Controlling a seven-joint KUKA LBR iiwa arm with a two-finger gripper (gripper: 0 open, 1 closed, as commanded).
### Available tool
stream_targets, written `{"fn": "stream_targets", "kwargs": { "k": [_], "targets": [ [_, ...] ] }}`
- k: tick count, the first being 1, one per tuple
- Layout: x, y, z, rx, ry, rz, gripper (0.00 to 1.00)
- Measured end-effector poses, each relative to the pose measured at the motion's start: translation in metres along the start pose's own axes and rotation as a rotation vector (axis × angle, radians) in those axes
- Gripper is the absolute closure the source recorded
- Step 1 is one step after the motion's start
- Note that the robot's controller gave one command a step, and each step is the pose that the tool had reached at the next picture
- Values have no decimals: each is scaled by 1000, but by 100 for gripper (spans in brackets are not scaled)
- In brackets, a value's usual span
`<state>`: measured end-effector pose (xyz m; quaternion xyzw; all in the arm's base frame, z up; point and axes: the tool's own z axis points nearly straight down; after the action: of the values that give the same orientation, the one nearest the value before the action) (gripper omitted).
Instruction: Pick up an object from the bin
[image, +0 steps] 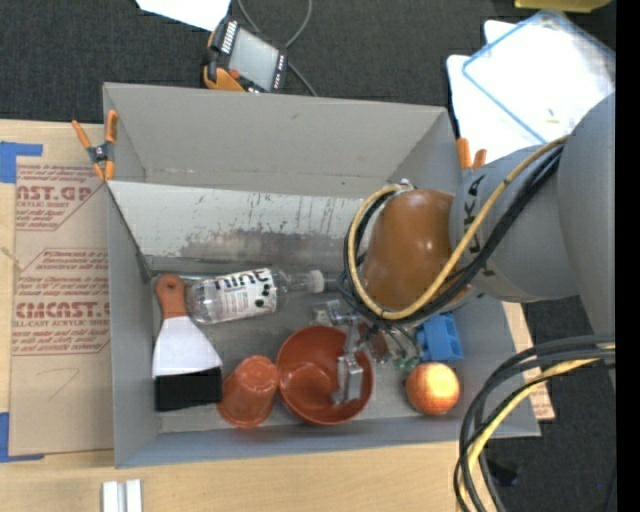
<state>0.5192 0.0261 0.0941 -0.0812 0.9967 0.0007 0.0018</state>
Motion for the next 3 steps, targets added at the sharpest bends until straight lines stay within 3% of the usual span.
{"fn": "stream_targets", "kwargs": {
  "k": [1,2,3],
  "targets": [
    [-28,14,22,-1,-7,18,100],
    [-28,14,22,-1,-7,18,100],
    [-22,10,-54,-1,-1,6,100]
  ]
}}
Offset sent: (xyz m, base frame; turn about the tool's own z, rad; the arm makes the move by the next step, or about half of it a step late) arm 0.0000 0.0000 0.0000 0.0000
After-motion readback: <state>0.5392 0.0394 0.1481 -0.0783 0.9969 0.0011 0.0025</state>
